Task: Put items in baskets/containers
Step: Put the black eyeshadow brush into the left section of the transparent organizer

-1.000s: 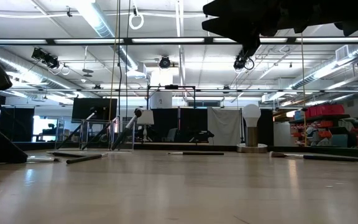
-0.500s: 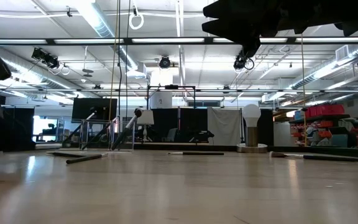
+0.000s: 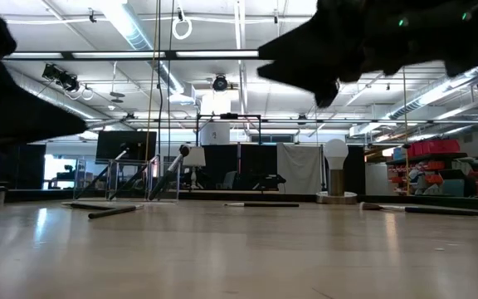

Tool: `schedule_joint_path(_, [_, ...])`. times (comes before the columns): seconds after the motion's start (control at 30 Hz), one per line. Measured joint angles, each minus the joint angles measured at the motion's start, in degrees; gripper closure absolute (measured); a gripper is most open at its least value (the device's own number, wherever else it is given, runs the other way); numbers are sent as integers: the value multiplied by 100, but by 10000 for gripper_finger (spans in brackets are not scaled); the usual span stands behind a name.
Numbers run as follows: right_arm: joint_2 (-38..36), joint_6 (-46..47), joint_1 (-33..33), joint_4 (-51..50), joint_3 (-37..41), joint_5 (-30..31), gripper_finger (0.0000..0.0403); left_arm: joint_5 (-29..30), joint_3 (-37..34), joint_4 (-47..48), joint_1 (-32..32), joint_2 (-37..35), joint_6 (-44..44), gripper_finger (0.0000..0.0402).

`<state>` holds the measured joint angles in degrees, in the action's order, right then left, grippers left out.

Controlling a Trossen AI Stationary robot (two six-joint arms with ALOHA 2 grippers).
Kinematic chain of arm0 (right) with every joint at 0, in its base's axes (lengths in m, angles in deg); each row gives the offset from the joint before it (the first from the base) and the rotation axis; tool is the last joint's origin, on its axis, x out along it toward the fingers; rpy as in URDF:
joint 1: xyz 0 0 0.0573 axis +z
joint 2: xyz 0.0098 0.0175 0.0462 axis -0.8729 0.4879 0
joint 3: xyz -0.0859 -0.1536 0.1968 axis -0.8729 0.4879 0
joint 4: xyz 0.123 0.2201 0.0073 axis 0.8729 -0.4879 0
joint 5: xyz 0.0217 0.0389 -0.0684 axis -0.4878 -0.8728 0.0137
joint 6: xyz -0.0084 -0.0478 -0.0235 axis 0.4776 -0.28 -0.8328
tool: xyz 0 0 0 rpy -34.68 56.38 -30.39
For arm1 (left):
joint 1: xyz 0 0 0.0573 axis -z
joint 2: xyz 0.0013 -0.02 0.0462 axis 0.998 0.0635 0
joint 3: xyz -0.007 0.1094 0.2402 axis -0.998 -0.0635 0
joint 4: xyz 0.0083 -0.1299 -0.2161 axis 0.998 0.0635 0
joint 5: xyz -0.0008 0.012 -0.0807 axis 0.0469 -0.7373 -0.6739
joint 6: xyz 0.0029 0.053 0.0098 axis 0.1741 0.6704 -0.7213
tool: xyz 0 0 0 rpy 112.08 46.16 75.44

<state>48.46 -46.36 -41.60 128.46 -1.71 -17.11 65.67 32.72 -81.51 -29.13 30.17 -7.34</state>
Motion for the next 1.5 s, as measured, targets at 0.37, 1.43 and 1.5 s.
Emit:
schedule_joint_path(0.37, [1999, 929, -118, 717, -1546, -239, 198, -705, 4, -4046, -991, -4, 5266, 386])
schedule_joint_path(1.43, [1367, 853, -269, -727, -1946, 307, 395, -1239, 13, -4412, -1402, -7, 6204, 311])
schedule_joint_path(1.5, [967, 664, -278, -1588, -1995, 416, 395, -1302, 13, -4397, -1473, -7, 6074, 278])
